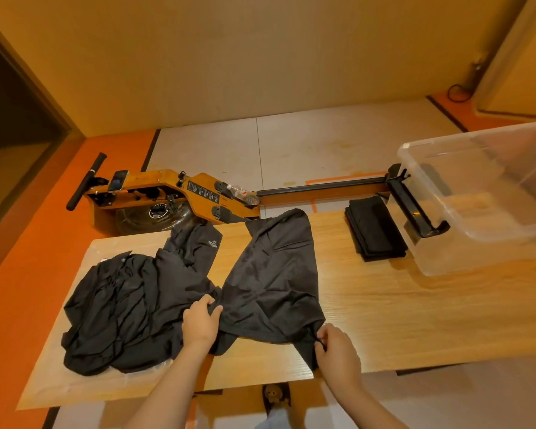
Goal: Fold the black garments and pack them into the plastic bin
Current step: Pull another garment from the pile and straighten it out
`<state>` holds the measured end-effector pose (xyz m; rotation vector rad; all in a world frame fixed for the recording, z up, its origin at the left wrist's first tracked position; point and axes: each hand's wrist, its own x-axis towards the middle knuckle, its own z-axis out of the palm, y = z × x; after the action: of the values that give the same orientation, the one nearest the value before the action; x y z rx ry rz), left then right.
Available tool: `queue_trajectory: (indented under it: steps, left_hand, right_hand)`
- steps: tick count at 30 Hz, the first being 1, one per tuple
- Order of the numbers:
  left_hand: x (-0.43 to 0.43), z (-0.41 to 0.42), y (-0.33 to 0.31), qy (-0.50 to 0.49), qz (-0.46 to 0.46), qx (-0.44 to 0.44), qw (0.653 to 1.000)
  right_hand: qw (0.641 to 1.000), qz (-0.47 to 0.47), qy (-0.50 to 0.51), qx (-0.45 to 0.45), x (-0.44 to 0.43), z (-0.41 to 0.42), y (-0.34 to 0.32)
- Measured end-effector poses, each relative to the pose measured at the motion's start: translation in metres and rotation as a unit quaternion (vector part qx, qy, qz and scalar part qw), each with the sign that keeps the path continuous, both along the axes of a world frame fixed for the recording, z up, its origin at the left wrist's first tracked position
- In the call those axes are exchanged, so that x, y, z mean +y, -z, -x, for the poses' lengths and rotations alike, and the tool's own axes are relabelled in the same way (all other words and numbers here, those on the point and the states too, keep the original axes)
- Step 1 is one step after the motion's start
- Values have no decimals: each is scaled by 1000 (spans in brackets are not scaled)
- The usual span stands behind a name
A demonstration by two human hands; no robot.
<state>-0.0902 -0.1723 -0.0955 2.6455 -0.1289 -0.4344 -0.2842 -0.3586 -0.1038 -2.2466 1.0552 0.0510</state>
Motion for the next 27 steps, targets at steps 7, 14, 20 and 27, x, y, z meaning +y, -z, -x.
queue_trajectory:
  steps: [7,14,20,27]
  left_hand:
    - [1,-22,-51,-82,238,-6,968]
    - [-23,-53,-141,-125,379,-40,916]
    - [-29,-57,-217,-129,443,-127,878]
    - [-34,-36,-297,-110,528,-166,825]
  right_hand:
    - [971,-44,89,-219,-62,-18,-44]
    - [934,0,99,-343,-123,-59,-138]
    - [903,68,62,-420,-151,-75,-220]
    - [866,175,25,-469,-174,-79,-284]
